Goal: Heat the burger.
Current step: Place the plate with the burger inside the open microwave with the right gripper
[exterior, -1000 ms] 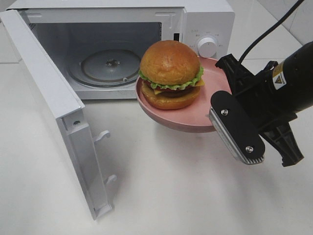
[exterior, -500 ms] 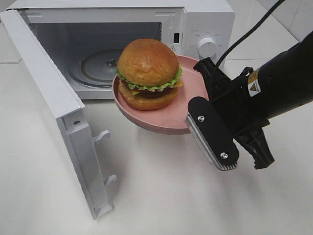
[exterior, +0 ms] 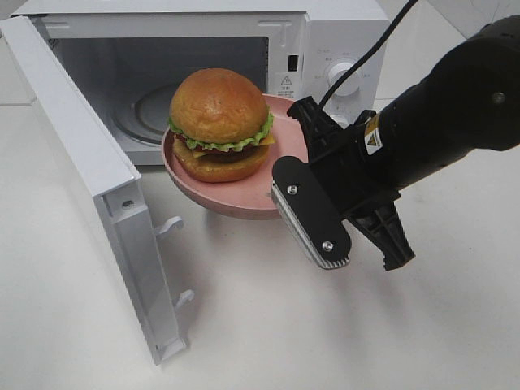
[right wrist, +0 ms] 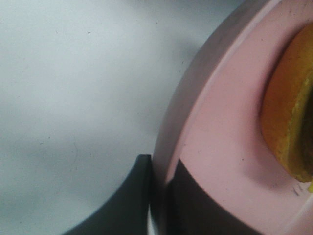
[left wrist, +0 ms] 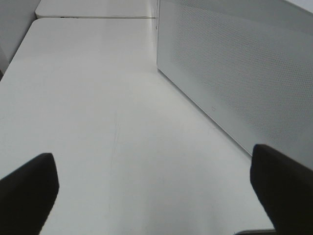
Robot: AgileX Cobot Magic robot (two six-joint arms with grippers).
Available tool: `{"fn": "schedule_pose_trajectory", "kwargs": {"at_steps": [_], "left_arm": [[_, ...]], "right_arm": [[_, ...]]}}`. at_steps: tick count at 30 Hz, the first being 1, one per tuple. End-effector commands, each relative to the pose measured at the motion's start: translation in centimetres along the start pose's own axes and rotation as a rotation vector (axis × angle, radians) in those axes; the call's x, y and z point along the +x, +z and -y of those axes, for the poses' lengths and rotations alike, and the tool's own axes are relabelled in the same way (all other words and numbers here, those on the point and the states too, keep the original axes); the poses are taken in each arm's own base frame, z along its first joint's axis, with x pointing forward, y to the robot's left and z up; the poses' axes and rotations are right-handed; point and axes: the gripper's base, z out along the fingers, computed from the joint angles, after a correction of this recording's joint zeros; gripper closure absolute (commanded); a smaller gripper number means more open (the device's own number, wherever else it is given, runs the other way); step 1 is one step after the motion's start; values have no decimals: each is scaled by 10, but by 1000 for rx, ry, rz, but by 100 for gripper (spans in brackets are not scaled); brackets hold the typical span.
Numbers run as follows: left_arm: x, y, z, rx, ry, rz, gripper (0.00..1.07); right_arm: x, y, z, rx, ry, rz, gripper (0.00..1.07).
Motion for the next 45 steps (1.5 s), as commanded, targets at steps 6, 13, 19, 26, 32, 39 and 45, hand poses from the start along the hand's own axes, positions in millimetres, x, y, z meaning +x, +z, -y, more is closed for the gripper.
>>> {"fn": "schedule_pose_trajectory", "kwargs": {"at_steps": [6,13,19,26,32,39,45], "left_arm": [[1,-2,0,8,0,28,7],[1,-2,0,7,0,28,7],[1,-2,0,7,0,28,7],[1,-2,0,7,0,28,7],[1,-2,0,7,0,28,7],[1,-2,0,7,0,28,7],[1,-2,0,7,0,28,7]], "right_arm": [[-4,8,27,72,10,15,107],[-5,18,41,45,26,18,107],[-6,22,48,26,26,15,107],[-7,26,60,42,25,16,107],[-8,36,69,5,58,9,107],[-7,46,83,4,118,-7,107],[-7,57,99,-7,136,-27,107]]}}
